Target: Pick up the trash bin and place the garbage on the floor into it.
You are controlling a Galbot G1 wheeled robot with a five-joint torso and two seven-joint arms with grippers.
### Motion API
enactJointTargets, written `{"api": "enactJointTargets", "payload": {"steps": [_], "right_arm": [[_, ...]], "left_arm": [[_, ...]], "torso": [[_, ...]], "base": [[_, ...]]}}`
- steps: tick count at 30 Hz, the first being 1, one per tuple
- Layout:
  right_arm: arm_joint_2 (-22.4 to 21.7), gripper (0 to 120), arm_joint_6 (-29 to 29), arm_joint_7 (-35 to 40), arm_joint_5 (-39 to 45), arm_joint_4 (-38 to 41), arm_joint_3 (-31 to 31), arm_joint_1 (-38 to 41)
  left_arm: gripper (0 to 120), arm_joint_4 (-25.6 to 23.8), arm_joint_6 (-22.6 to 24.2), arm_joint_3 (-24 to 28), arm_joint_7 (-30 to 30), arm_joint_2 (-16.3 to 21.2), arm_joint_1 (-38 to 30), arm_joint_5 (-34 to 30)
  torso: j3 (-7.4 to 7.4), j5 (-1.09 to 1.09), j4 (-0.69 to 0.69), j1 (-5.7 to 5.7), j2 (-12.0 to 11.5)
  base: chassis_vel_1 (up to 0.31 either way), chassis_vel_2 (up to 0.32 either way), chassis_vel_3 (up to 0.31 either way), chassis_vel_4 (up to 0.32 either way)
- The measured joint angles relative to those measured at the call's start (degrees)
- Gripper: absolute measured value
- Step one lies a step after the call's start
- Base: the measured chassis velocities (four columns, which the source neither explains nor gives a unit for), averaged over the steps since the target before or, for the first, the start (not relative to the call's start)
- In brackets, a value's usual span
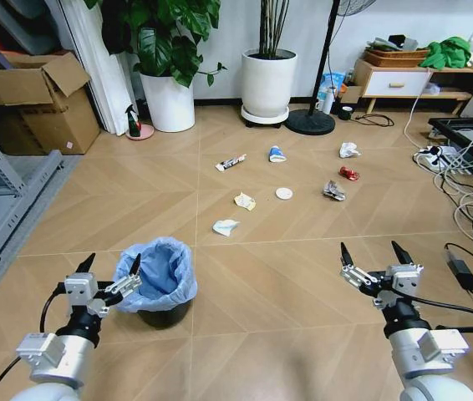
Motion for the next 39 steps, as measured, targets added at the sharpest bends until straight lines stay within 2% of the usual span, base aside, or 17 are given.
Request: {"api": "enactJointTargets", "payload": {"steps": [13,22,26,27,29,30,32,39], "right_arm": [[-0.3,100,-0.1,0.0,-0.1,-0.2,-0.1,0.2],[-0.7,100,-0.3,0.0,-0.2,-0.4,-0.2,0.1],[-1.0,100,-0.3,0.1,-0.2,-0.5,-0.2,0.0],[-1.0,100,-0.3,0.1,-0.2,-0.5,-0.2,0.0],[-1.2,100,-0.3,0.1,-0.2,-0.7,-0.2,0.0],[-1.2,100,-0.3,0.1,-0.2,-0.7,-0.2,0.0],[-1.4,100,-0.5,0.1,-0.2,-0.9,-0.2,0.1],[-1.8,100,-0.7,0.1,-0.1,-1.5,-0.2,0.2]], "left_arm": [[100,1.2,0.8,-0.1,-0.4,0.6,-1.3,-0.5],[100,2.5,4.3,-0.2,-1.9,3.0,-2.7,-1.2],[100,3.7,10.2,-0.1,-4.8,6.9,-5.6,-5.8],[100,3.7,10.2,-0.1,-4.8,6.9,-5.6,-5.8],[100,4.6,15.1,-0.1,-6.0,9.3,-7.8,-10.4],[100,4.6,15.1,-0.1,-6.0,9.3,-7.8,-10.4],[100,6.4,19.4,-0.1,-6.3,11.4,-9.8,-12.6],[100,11.3,24.2,0.6,-6.1,15.6,-13.1,-15.9]], "torso": [[0.00,0.00,0.00,0.00,0.0],[0.00,0.00,0.01,0.00,0.0],[0.00,-0.01,0.00,0.00,0.0],[0.00,-0.01,0.00,0.00,0.0],[0.00,0.00,0.00,0.00,0.0],[0.00,0.00,0.00,0.00,0.0],[0.00,-0.02,-0.01,0.00,0.0],[0.00,0.00,0.00,0.00,0.0]], "base": [[0.000,0.000,0.000,0.000],[0.000,0.000,0.000,0.000],[0.000,0.000,0.000,0.000],[0.000,0.000,0.000,0.000],[0.000,0.000,0.000,0.000],[0.000,0.000,0.000,0.000],[0.000,0.000,0.000,0.000],[0.000,0.000,0.000,0.000]]}}
